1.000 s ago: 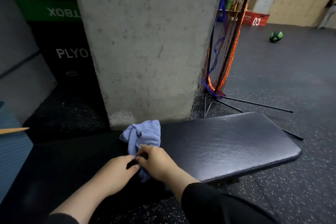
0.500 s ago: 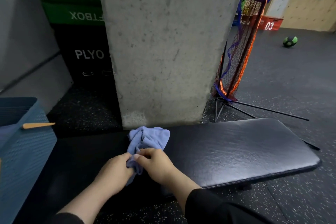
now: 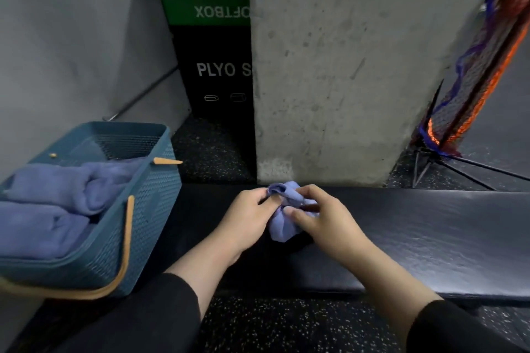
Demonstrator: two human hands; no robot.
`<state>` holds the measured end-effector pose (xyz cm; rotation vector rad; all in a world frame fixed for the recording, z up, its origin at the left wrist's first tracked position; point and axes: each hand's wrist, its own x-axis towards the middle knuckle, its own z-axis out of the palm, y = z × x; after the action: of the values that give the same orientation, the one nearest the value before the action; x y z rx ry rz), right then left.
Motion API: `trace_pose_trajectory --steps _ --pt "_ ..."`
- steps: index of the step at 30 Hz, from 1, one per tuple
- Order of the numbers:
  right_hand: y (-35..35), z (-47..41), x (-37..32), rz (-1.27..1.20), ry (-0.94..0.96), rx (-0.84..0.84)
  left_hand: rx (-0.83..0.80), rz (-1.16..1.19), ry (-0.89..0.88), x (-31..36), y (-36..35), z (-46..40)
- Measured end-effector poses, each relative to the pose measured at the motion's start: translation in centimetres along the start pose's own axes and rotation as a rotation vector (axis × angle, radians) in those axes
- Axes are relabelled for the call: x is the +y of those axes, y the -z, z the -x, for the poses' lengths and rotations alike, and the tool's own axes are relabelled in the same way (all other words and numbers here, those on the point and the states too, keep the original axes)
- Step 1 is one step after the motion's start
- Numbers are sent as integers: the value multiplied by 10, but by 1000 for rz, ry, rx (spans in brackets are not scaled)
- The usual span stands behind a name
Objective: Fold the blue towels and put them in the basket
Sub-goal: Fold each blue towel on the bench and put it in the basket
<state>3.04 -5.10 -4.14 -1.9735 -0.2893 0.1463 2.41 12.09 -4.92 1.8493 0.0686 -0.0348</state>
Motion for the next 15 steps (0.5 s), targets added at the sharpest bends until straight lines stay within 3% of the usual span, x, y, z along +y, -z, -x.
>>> trace_pose_trajectory --steps 7,15 --pt "23 -18 0 218 -18 263 81 61 -46 11 10 -3" --pt "33 -25 2 -44 -119 240 -176 81 -38 13 6 -8"
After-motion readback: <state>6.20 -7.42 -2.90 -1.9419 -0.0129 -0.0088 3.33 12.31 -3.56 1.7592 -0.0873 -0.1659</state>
